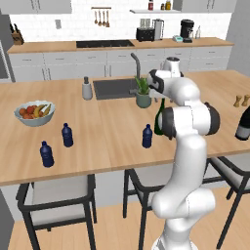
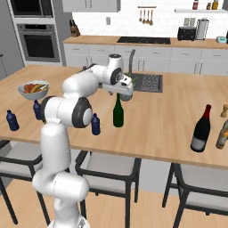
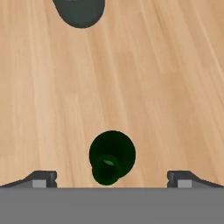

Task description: Move the plastic bottles in the middle to the plastics group, and the glass bottles in the middle to the glass group.

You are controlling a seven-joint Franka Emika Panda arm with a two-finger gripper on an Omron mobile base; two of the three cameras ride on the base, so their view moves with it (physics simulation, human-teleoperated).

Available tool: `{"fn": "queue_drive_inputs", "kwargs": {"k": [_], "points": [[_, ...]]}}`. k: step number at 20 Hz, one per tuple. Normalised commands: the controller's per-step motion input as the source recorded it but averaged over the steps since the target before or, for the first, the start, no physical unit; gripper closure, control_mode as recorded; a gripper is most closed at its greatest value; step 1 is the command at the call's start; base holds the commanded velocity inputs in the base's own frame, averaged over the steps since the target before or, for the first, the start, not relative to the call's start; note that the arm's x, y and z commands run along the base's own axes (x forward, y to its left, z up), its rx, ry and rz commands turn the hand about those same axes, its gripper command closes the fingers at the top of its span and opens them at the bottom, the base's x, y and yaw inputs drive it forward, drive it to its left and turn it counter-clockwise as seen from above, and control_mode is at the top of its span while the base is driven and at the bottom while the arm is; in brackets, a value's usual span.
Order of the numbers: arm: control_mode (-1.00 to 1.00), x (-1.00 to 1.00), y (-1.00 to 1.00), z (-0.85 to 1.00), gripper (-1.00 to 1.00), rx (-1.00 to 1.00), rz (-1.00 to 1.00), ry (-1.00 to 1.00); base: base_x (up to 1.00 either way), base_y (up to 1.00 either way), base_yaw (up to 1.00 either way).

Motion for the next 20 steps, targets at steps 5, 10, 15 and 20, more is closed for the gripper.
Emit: {"fn": "queue_drive_inputs", "kwargs": {"k": [5,10,15,20], "points": [[-1.00,0.07,-0.01,-0.12,-1.00,0.00,0.00,0.00,0.00,0.00,0.00],[-1.00,0.07,0.00,-0.02,-1.00,0.00,0.00,0.00,0.00,0.00,0.00],[-1.00,0.11,0.00,-0.04,-1.00,0.00,0.00,0.00,0.00,0.00,0.00],[-1.00,0.03,0.02,-0.04,-1.00,0.00,0.00,0.00,0.00,0.00,0.00]]}}
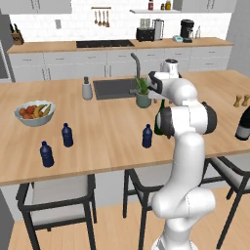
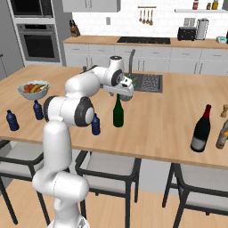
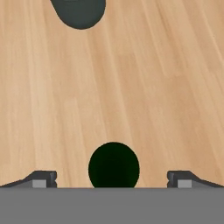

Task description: Move the plastic bottles in the middle to the plastics group, and the glass bottles in the middle to the glass group.

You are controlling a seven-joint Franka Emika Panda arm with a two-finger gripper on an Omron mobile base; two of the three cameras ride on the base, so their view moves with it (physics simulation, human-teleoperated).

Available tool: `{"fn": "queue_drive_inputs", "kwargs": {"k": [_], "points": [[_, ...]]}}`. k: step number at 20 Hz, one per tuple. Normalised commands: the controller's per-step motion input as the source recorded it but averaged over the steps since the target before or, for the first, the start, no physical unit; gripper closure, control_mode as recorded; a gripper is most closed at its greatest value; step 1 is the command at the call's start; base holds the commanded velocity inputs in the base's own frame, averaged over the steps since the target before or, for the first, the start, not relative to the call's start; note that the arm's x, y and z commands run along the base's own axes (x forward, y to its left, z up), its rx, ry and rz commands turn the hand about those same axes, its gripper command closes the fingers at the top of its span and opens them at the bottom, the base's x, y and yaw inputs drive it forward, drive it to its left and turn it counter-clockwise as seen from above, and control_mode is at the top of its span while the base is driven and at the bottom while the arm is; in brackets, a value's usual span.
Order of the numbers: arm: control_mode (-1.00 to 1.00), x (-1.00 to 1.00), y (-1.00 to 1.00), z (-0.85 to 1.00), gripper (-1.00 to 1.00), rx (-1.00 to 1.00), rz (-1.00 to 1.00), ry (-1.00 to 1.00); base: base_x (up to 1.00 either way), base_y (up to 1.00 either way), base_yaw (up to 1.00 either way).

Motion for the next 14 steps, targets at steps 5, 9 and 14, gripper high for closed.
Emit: {"fn": "queue_drive_inputs", "kwargs": {"k": [5,9,14], "points": [[-1.00,0.00,0.00,0.00,-1.00,0.00,0.00,0.00,0.00,0.00,0.00],[-1.00,0.00,0.00,0.00,1.00,0.00,0.00,0.00,0.00,0.00,0.00],[-1.00,0.00,0.00,0.00,1.00,0.00,0.00,0.00,0.00,0.00,0.00]]}}
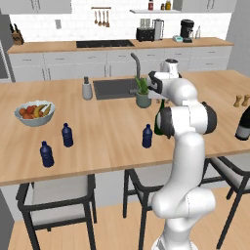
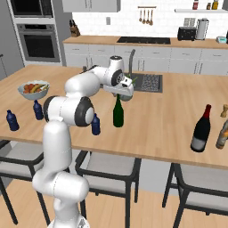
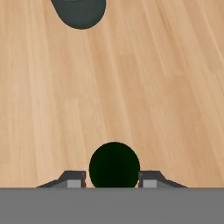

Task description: Move the plastic bottles in the middle to the plastics group, and the glass bottles in the middle to the glass group.

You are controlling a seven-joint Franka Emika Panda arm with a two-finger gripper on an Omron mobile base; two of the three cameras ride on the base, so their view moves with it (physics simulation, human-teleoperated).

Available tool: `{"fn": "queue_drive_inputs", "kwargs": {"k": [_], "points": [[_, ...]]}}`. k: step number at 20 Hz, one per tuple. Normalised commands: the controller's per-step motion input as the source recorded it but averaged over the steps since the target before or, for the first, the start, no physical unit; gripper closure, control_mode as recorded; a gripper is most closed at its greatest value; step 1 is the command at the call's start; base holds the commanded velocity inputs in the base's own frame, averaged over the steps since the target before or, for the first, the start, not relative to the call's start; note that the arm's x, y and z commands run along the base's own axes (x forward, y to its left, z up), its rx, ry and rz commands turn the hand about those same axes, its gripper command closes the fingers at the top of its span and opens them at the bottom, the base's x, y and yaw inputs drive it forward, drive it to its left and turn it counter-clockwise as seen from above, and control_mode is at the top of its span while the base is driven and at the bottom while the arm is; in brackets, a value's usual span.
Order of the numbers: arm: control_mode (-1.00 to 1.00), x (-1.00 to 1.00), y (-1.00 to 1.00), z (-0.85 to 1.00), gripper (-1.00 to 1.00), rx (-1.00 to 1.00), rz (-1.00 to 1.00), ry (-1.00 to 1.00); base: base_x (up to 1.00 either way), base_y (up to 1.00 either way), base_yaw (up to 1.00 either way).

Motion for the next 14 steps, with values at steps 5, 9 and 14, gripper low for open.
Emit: {"fn": "queue_drive_inputs", "kwargs": {"k": [5,9,14], "points": [[-1.00,0.00,0.00,0.00,1.00,0.00,0.00,0.00,0.00,0.00,0.00],[-1.00,0.00,0.00,0.00,1.00,0.00,0.00,0.00,0.00,0.00,0.00],[-1.00,-0.33,-0.24,0.02,1.00,0.00,0.00,0.00,0.00,0.00,0.00]]}}
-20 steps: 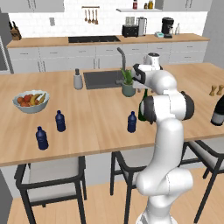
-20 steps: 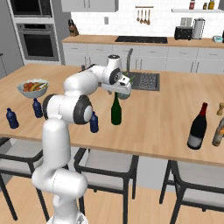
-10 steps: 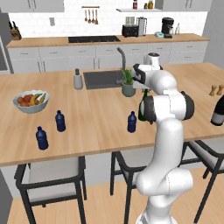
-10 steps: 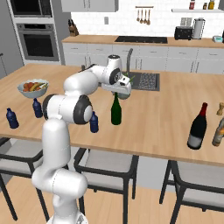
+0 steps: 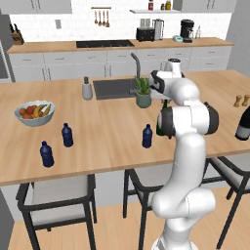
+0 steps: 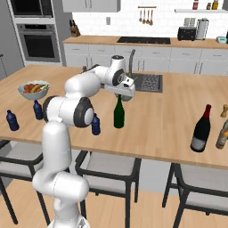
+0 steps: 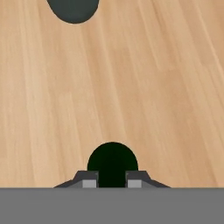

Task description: Move the plastic bottles in the middle to the plastics group, and the glass bottles in the middle to the glass group.

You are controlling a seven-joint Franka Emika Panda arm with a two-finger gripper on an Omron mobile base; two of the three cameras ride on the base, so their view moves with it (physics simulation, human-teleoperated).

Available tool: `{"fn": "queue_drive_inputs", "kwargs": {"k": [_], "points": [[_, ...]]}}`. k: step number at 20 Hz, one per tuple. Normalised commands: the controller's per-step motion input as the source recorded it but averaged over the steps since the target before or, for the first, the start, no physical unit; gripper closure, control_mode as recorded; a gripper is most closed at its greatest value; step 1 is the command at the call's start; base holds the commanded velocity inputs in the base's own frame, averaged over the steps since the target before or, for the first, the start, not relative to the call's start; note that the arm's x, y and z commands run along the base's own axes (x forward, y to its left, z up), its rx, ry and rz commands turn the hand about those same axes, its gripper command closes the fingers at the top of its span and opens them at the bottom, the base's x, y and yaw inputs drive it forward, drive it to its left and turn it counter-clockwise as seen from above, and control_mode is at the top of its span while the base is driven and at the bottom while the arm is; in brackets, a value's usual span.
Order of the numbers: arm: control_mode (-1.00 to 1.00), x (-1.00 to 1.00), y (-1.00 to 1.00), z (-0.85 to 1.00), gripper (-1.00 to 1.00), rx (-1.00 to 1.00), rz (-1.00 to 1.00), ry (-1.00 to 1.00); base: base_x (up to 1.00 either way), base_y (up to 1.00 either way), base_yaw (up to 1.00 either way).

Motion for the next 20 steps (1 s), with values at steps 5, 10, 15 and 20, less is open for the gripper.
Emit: {"fn": "queue_drive_inputs", "kwargs": {"k": [5,10,15,20], "points": [[-1.00,-0.59,-0.61,0.22,1.00,0.00,0.00,0.01,0.00,0.00,0.00],[-1.00,-0.54,-0.67,0.15,1.00,0.00,-0.01,0.01,0.00,0.00,0.00],[-1.00,-0.40,-0.87,0.00,1.00,0.00,-0.04,0.00,0.00,0.00,0.00],[-1.00,-0.22,-0.89,0.00,1.00,0.00,-0.08,0.00,0.00,0.00,0.00]]}}
